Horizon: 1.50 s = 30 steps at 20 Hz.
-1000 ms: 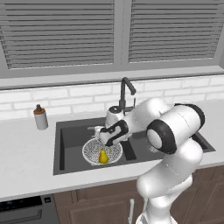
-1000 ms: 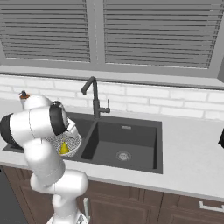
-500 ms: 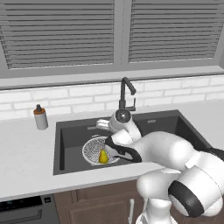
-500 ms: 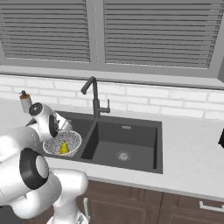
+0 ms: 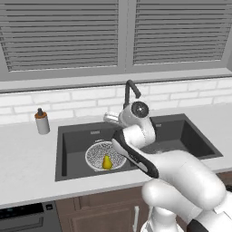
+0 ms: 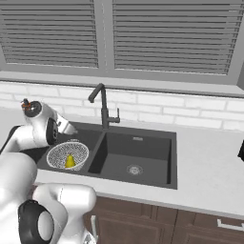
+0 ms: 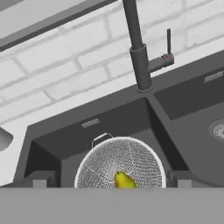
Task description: Put the colander in the sink, put the pear in the colander, and turn on the sink faucet and pour water over the colander.
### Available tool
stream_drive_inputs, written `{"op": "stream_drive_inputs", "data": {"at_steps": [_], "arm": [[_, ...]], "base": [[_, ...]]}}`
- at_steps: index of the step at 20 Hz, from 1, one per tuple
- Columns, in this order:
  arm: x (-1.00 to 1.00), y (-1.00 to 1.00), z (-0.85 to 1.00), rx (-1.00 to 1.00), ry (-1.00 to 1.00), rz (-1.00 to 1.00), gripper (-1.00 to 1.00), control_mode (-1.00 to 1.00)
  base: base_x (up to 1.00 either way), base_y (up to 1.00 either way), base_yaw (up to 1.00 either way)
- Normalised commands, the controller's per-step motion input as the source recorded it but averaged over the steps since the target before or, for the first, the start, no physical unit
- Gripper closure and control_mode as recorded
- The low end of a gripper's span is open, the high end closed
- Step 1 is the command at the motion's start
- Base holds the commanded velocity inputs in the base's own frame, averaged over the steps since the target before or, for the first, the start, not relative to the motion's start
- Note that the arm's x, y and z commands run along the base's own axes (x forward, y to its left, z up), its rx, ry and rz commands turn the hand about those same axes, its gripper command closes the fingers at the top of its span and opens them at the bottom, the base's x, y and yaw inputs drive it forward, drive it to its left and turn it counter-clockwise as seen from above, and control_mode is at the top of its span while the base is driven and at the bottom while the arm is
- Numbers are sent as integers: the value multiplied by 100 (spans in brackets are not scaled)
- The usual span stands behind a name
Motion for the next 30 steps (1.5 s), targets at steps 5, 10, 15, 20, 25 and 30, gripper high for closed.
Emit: {"op": "stream_drive_inputs", "data": {"at_steps": [5, 10, 15, 20, 25, 30], "arm": [[4, -3, 98, 2, 28, 0, -100, -100], [0, -22, 60, 0, 4, 0, -100, -100], [0, -46, 15, 0, 0, -2, -100, -100], [0, -72, 12, 7, 0, 0, -100, -100], [9, -70, 12, 18, -1, 0, -100, -100], [48, -14, 6, 17, -4, 0, -100, -100]], "base": [[0, 0, 0], [0, 0, 0], [0, 0, 0], [0, 0, 0], [0, 0, 0], [0, 0, 0]]}}
